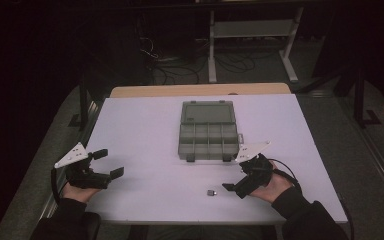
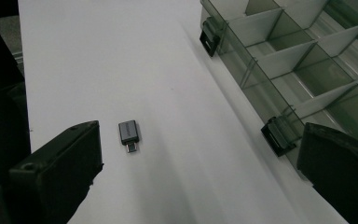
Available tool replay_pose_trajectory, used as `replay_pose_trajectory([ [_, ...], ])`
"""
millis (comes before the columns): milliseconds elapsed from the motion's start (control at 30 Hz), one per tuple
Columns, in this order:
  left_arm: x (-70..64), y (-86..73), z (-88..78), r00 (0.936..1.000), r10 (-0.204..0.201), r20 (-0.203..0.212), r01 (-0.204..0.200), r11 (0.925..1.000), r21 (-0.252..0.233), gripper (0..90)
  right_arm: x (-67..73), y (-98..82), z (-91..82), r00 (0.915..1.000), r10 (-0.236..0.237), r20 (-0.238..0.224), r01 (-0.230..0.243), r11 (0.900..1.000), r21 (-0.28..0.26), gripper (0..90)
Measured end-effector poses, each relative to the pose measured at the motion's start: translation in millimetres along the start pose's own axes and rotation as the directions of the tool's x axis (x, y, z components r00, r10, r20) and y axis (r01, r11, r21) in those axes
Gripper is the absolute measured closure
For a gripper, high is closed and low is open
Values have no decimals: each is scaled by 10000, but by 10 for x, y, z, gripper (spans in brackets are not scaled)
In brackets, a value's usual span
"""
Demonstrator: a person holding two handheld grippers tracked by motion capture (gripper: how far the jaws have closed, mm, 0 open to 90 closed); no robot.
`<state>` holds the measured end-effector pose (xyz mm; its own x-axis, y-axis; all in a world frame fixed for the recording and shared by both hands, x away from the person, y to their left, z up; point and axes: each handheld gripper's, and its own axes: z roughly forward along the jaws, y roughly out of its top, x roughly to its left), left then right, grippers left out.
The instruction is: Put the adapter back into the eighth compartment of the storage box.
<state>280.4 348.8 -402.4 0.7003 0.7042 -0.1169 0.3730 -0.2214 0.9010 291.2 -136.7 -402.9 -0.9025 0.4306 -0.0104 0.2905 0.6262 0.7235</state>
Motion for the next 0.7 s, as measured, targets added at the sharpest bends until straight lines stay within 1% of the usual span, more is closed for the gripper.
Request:
replay_pose_trajectory([
  [100,0,0,-2,10000,-12,-6,12,10000,-8,0,20,8,28,9999,-100,-52,101,9999,78,0],
  [700,-3,-2,10,10000,21,72,-22,10000,94,0,112,51,155,9986,-351,-385,369,9982,475,0],
])
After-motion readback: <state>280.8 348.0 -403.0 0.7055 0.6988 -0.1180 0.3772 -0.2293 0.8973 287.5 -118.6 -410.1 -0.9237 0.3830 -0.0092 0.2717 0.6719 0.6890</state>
